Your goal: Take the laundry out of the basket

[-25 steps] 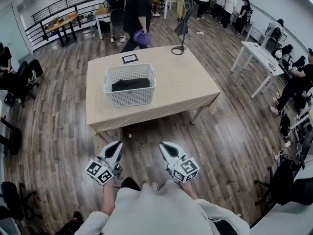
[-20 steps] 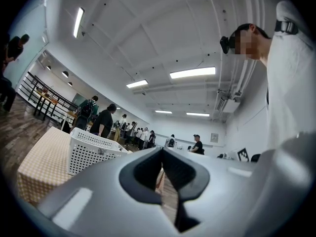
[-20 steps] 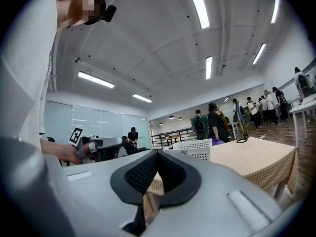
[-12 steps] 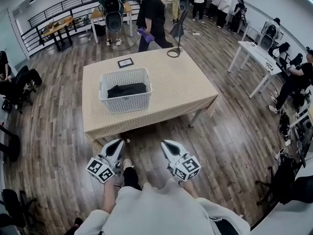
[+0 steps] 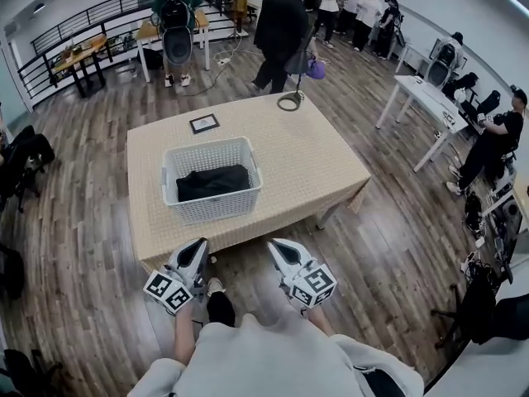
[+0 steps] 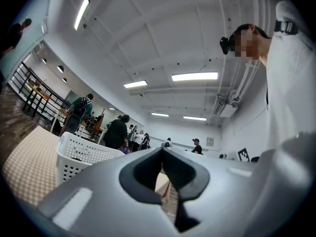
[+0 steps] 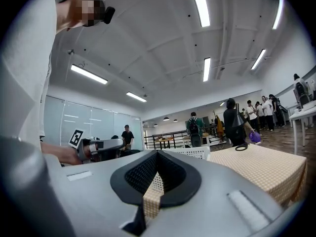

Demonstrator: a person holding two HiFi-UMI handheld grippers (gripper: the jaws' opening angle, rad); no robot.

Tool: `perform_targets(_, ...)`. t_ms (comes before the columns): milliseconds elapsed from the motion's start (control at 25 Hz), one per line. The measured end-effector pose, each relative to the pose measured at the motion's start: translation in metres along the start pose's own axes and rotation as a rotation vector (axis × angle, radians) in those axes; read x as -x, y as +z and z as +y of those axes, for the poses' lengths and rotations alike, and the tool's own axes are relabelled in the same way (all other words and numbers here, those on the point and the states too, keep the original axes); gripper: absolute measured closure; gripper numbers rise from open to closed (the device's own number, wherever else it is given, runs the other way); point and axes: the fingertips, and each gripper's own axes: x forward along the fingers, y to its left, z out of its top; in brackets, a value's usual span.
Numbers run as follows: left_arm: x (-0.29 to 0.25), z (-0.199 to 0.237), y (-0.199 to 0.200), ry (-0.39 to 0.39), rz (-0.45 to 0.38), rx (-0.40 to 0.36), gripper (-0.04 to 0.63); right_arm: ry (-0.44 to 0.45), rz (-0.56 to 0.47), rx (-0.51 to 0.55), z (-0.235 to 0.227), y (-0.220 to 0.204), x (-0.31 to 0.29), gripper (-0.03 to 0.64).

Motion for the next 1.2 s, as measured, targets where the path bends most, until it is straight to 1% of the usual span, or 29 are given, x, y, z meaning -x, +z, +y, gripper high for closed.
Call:
perform_targets(200, -0.033, 0.065, 0.031, -0.028, -0.006, -0.003, 0.584, -0.024, 0.004, 0.01, -0.022, 0.015, -0.069, 0.618)
perform_targets(440, -0.063, 0.146, 0.062, -0.033, -0.02, -0.004, 0.584, -0.048, 0.009, 0.01, -0.048, 0.026, -0.148, 0.618)
perform_targets(720, -0.087, 0.229, 0.097, -0.041, -0.03, -0.013, 0.584, -0.082, -0.016, 0.026, -0.073, 0.048, -0.232, 0.618)
perform_targets(1000, -0.103, 0.284, 0.111, -0.046, -0.028, -0.007, 0.586, -0.125, -0.025, 0.011, -0.099, 0.05, -0.282, 0.618)
perform_targets(1200, -0.11, 0.305, 0.108, -0.039, -0.018, 0.0, 0.584, -0.129, -0.017, 0.007, -0.109, 0.046, -0.3, 0.618)
